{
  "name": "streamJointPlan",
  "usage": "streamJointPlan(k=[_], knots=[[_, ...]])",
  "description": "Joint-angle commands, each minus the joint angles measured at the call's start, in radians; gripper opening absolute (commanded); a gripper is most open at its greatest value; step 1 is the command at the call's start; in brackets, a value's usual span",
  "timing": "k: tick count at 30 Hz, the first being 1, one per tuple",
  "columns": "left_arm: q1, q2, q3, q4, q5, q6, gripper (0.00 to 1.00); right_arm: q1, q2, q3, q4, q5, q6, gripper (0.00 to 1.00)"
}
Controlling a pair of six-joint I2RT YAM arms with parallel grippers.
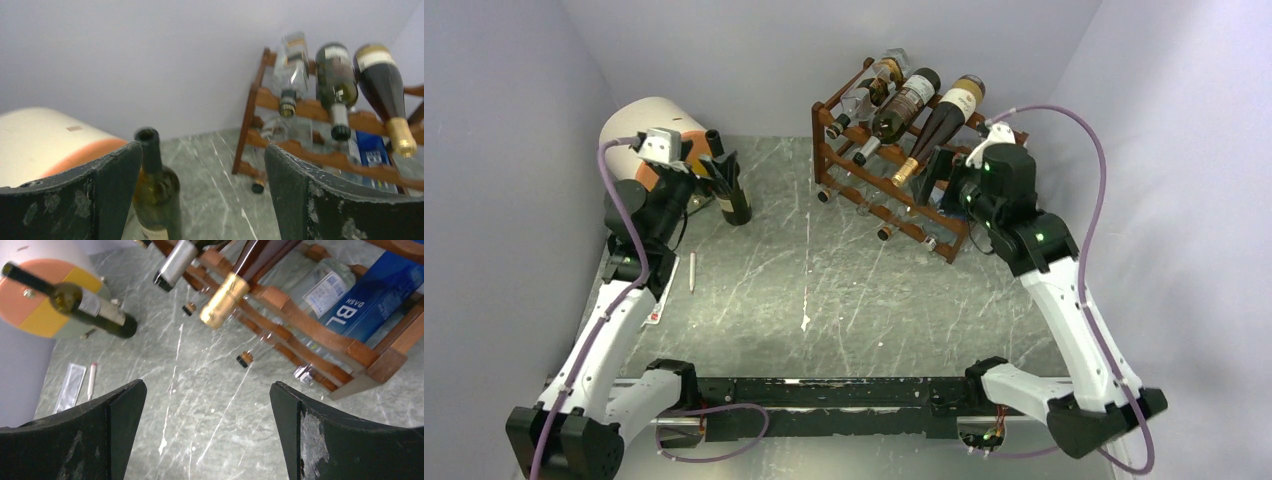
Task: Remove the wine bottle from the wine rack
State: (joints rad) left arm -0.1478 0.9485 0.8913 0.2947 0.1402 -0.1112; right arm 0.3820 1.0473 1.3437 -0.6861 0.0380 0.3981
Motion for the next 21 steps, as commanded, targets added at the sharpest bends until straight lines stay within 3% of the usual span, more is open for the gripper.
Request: streamJointPlan(k=[1,5,12,21], knots=[[-0.023,0.014,-0.053,0.086,0.144,-0.03,0.94,-0.008,0.108,0.118,0.027,0.139,0.043,1.0],[-0.058,0.019,-0.057,0.09,0.167,0.01,0.94,-0.05,0.211,0.199,0.068,0.195,0.092,1.0],[-0.112,0.028,-0.077,0.113,0.197,0.04,0.93,-0.28,0.365,0.251,0.176,-0.064,0.254,1.0],[-0.125,0.05,-0.073,0.107,0.191,0.043,0.91,-0.316,0.534,0.246,0.311,-0.182,0.328,1.0]])
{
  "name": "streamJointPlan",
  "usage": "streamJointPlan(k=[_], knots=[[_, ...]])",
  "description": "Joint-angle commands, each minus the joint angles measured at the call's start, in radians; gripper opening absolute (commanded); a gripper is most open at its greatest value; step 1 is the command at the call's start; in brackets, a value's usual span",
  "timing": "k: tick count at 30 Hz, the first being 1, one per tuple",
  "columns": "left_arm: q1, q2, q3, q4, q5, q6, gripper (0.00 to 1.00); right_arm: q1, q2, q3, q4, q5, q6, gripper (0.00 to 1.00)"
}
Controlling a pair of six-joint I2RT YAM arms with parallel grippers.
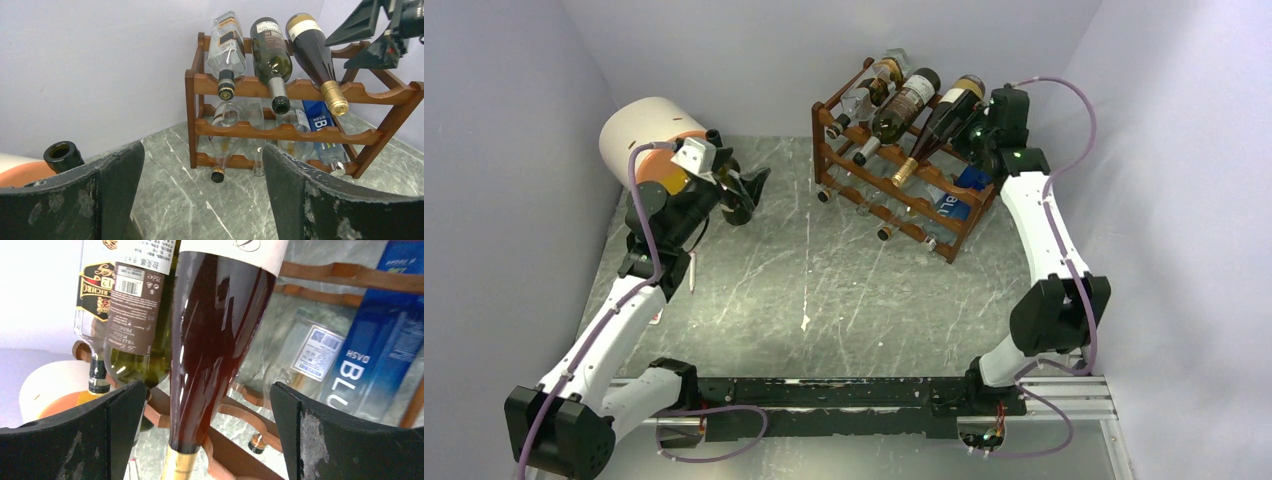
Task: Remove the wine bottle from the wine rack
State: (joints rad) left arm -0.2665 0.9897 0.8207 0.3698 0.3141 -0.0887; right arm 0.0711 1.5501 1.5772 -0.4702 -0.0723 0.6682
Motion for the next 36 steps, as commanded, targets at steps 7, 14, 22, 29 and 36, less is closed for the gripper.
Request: streamJointPlan(k=[7,14,22,29,36], knots=[[-0.008,0.015,-0.007,0.043,0.018,0.015,0.91,-0.006,0.095,-0.03,0.191,-0.075,0.114,1.0],[-0.008,0.028,-0.001,0.041,0.027,0.001,0.9,-0.005,0.128,-0.076,0.27,-0.059,0.196,0.96],[-0.009,0.029,-0.002,0.044,0.03,-0.001,0.9,-0.006,0.125,-0.158,0.384,-0.074,0.279,0.86],[-0.015,0.025,-0.007,0.045,0.024,0.005,0.9,-0.01,0.117,-0.232,0.51,-0.073,0.339,0.78],[-0.029,0.027,-0.009,0.041,0.019,0.016,0.9,-0.011,0.065,-0.307,0.663,-0.087,0.383,0.55]])
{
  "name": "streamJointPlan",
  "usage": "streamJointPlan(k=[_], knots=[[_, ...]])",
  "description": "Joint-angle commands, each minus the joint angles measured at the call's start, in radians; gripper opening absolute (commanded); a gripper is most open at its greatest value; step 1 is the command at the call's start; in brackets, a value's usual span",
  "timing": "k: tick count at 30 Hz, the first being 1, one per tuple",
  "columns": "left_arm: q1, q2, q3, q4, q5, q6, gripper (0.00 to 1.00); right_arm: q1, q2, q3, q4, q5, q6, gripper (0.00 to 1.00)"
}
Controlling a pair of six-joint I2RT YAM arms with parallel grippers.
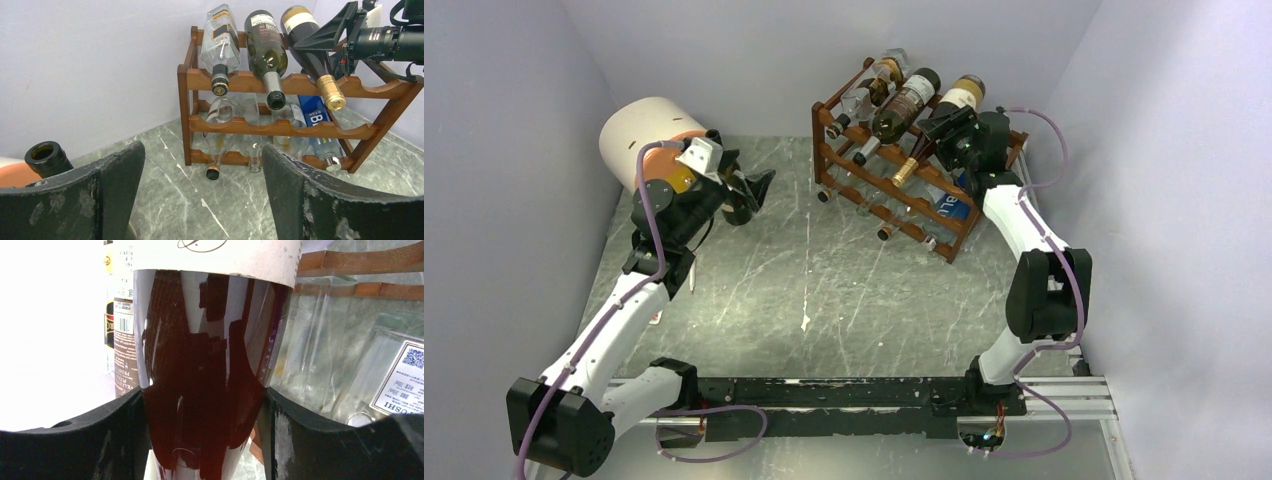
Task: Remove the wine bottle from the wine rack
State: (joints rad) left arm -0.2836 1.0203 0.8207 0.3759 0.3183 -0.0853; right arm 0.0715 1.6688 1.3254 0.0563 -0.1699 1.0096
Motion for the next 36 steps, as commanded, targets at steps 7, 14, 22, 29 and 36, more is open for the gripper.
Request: streamJointPlan(k=[7,14,22,29,36], knots=[[-0.036,0.003,-0.012,0.027,-0.003,0.032,0.91,-0.029,-0.141,-0.133,0.331,-0.011,0.115,0.3],[-0.068,0.018,-0.011,0.012,-0.027,0.062,0.91,-0.058,-0.16,-0.147,0.434,-0.062,0.155,0.12],[-0.099,0.026,-0.019,0.014,-0.039,0.075,0.91,-0.089,-0.203,-0.175,0.535,-0.105,0.191,0.0],[-0.124,0.035,-0.022,0.012,-0.041,0.086,0.91,-0.106,-0.215,-0.142,0.55,-0.132,0.206,0.0],[-0.146,0.04,-0.026,0.011,-0.05,0.107,0.92,-0.115,-0.23,-0.135,0.584,-0.157,0.217,0.0]])
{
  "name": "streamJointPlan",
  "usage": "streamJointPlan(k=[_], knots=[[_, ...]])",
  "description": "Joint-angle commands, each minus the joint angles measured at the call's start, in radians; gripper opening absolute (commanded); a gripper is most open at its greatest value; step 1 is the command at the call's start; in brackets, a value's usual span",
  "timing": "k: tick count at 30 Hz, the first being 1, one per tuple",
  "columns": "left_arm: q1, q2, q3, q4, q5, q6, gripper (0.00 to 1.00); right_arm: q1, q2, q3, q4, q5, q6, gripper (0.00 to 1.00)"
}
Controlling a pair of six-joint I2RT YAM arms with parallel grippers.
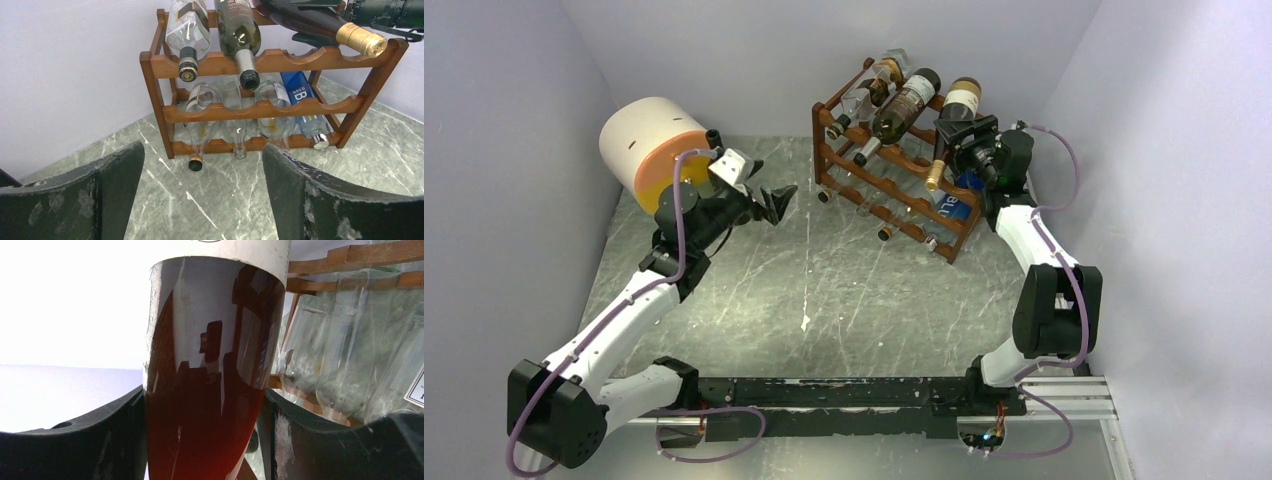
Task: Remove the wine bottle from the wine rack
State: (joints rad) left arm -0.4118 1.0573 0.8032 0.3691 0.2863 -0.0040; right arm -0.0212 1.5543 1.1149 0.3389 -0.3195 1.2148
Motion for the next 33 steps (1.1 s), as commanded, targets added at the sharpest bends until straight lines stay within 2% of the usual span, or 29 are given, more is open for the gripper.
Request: streamJointPlan(k=[1,17,22,25,29,33], knots=[[-0.021,0.003,-0.01,0.017,-0.019,0.026,0.92,-0.023,-0.119,0.076,0.309,-0.007,0.011,0.0],[-0.043,0.013,-0.009,0.013,-0.02,0.038,0.92,-0.046,-0.15,0.044,0.444,-0.039,0.045,0.0],[-0.053,0.004,-0.023,0.035,-0.007,0.04,0.93,-0.046,-0.166,0.081,0.366,-0.063,0.042,0.0],[-0.079,-0.019,-0.069,0.129,0.046,0.06,0.95,-0.045,-0.19,0.107,0.288,-0.068,0.07,0.0],[-0.158,-0.046,-0.177,0.368,0.092,0.128,0.96,-0.046,-0.22,0.161,0.152,-0.107,0.124,0.0],[-0.225,-0.009,-0.156,0.485,0.091,0.165,0.93,-0.045,-0.258,0.214,-0.003,-0.151,0.137,0.0]])
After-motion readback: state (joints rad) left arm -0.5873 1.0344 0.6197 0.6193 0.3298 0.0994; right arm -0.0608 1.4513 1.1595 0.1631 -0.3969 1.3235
